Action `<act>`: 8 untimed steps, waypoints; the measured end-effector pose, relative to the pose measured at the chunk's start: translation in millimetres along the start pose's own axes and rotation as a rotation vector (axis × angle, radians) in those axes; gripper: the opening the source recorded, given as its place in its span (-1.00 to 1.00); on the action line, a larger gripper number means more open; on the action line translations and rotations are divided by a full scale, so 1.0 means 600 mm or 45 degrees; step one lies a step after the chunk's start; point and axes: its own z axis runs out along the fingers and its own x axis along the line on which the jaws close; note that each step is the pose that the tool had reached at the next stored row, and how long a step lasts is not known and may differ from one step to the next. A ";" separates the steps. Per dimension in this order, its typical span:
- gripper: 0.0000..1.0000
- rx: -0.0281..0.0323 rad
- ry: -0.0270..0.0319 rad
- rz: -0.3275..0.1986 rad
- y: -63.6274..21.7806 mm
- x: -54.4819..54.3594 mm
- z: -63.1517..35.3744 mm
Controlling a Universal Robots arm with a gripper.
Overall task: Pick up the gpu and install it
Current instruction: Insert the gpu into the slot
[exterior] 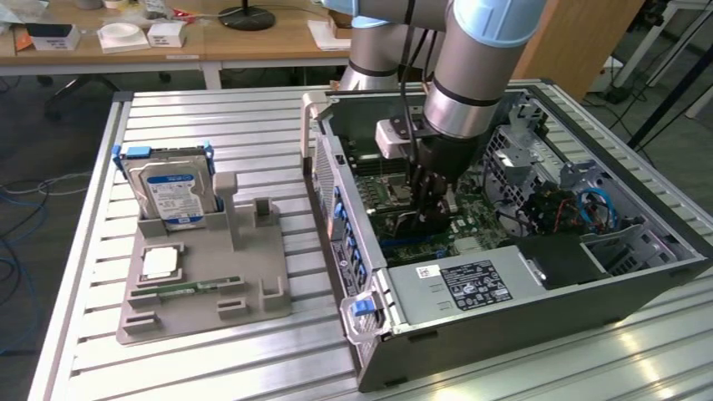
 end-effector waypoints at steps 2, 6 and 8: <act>-0.48 0.0001 -0.0002 0.000 0.000 0.000 0.002; -0.48 -0.0001 0.0016 0.000 0.001 0.001 0.005; -0.48 0.0002 0.0009 0.000 0.002 0.001 0.007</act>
